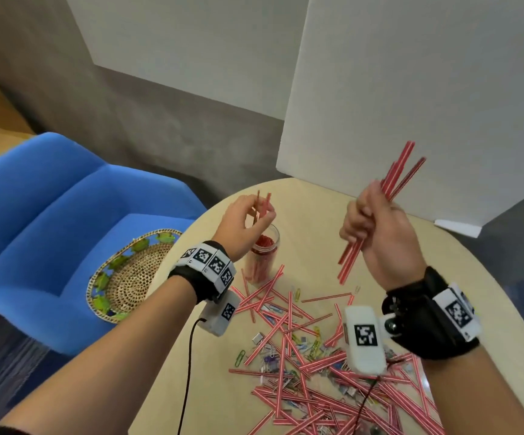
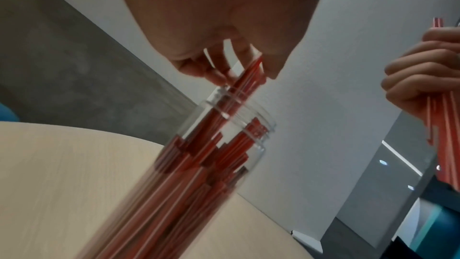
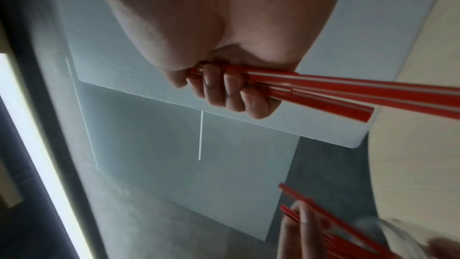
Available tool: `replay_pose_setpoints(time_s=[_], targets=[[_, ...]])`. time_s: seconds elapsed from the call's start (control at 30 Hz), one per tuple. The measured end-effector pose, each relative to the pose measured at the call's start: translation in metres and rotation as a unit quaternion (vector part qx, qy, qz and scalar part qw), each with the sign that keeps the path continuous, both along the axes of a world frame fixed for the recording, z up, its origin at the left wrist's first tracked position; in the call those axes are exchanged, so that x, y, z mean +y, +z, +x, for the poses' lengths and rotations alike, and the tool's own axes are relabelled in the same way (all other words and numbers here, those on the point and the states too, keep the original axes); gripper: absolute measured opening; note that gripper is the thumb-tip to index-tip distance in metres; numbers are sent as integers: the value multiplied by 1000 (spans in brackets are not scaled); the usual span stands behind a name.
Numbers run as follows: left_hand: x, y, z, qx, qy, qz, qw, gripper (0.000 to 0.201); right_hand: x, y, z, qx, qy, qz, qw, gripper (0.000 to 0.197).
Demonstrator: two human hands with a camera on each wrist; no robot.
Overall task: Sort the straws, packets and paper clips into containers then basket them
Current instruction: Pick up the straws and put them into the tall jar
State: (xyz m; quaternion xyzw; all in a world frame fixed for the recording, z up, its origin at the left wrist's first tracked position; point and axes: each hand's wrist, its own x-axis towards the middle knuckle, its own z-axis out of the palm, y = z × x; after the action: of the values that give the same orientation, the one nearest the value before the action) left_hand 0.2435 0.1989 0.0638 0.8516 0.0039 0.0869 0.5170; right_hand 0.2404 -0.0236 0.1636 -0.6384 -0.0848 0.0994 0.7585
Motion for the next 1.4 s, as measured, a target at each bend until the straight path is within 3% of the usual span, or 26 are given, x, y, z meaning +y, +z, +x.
replay_pose_setpoints(time_s=[0.1, 0.2, 0.33, 0.53, 0.7, 0.73, 0.8, 0.93, 1.03, 1.1, 1.17, 1.2, 1.3, 1.4], targets=[[5, 6, -2, -71, 38, -18, 997, 12, 14, 18, 18, -35, 11, 20, 999, 44], [10, 7, 0, -69, 21, 1, 997, 12, 27, 24, 30, -48, 11, 0, 999, 44], [14, 9, -4, -85, 22, 15, 996, 27, 39, 20, 34, -54, 24, -21, 998, 44], [23, 13, -3, -66, 2, 96, 993, 13, 43, -1, 34, -41, 20, -45, 998, 44], [26, 16, -6, -74, -15, 77, 994, 32, 50, 4, 36, -37, -7, 25, 999, 46], [25, 16, -6, -85, -20, 78, 993, 27, 52, 7, 38, -44, -12, 46, 998, 46], [23, 13, -7, -104, -43, 117, 987, 17, 59, 10, 42, -58, -21, 73, 995, 46], [24, 2, -9, -71, -69, 204, 974, 36, 77, 3, 48, -58, -15, 81, 995, 45], [33, -5, -17, -62, -37, 140, 987, 51, 89, -13, 47, -70, -3, 2, 998, 45], [39, -16, -22, -56, 7, 73, 996, 44, 94, -24, 44, -72, -2, -40, 997, 44], [48, -37, -28, -18, 64, 79, 995, 39, 98, -34, 43, -65, 1, -59, 996, 44], [53, -50, -33, 26, 89, 126, 988, 39, 100, -40, 42, -64, 3, -73, 995, 44], [62, -89, -51, 215, 106, 293, 925, 57, 101, -55, 42, -93, 4, -145, 985, 47], [61, -111, -66, 304, 88, 344, 884, 81, 97, -58, 43, -158, 8, -235, 959, 50]])
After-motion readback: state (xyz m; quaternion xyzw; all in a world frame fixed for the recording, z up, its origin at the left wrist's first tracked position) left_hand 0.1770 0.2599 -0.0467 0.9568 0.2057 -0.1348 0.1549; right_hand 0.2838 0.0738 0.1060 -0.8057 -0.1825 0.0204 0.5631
